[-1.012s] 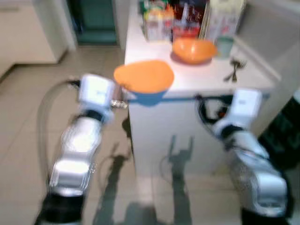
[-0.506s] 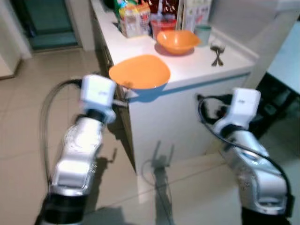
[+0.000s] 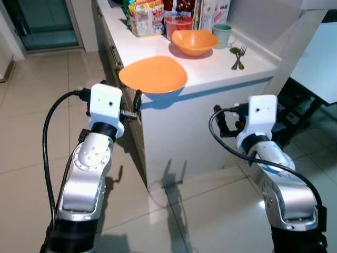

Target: Setting the table

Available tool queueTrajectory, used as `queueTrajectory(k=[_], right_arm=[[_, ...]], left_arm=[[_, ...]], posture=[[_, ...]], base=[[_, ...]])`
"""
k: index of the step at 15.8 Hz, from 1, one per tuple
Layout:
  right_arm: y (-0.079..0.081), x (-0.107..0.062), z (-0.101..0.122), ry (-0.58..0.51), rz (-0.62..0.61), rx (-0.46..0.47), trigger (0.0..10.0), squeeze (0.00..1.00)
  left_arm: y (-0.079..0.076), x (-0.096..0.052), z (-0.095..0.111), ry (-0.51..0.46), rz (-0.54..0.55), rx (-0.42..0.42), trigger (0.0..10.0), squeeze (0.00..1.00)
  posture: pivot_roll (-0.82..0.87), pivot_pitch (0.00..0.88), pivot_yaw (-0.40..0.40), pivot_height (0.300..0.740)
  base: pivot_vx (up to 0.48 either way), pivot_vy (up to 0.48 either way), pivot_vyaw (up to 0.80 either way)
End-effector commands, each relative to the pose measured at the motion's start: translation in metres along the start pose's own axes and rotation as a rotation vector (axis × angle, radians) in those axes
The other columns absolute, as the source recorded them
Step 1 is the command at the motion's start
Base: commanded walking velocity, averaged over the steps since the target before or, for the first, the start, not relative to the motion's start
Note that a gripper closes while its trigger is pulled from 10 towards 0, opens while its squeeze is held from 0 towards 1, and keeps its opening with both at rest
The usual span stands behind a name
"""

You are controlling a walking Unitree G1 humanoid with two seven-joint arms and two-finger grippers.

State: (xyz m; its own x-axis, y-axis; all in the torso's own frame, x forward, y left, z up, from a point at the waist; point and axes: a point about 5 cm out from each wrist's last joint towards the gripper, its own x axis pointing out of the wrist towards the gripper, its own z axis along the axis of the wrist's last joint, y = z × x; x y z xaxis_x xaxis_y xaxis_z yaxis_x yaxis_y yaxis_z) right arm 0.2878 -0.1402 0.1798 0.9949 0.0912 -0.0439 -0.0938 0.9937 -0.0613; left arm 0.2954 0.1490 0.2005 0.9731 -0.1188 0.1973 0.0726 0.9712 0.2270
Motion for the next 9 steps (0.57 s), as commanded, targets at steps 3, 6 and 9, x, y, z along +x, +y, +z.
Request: queueTrajectory(k=[3, 6, 9], right_arm=[[0.0018, 0.0102, 0.0096, -0.033, 0.036, -0.042, 10.0, 0.00], [0.0017, 0.0102, 0.0133, -0.055, 0.039, -0.062, 10.0, 0.00], [0.0018, 0.0099, 0.0131, -0.057, 0.033, -0.057, 10.0, 0.00]], left_arm=[[-0.0026, 0.0068, 0.0035, -0.008, 0.006, 0.014, 10.0, 0.00], [-0.0001, 0.0016, -0.0012, 0.006, -0.015, 0.026, 10.0, 0.00], [0.0026, 0.0046, -0.0011, 0.008, -0.010, 0.027, 10.0, 0.00]], posture=[[0.03, 0.000, -0.068, 0.740], [0.01, 0.000, -0.047, 0.740], [0.01, 0.000, -0.042, 0.740]], base=[[0.181, 0.000, 0.00], [0.313, 0.000, 0.00], [0.333, 0.000, 0.00]])
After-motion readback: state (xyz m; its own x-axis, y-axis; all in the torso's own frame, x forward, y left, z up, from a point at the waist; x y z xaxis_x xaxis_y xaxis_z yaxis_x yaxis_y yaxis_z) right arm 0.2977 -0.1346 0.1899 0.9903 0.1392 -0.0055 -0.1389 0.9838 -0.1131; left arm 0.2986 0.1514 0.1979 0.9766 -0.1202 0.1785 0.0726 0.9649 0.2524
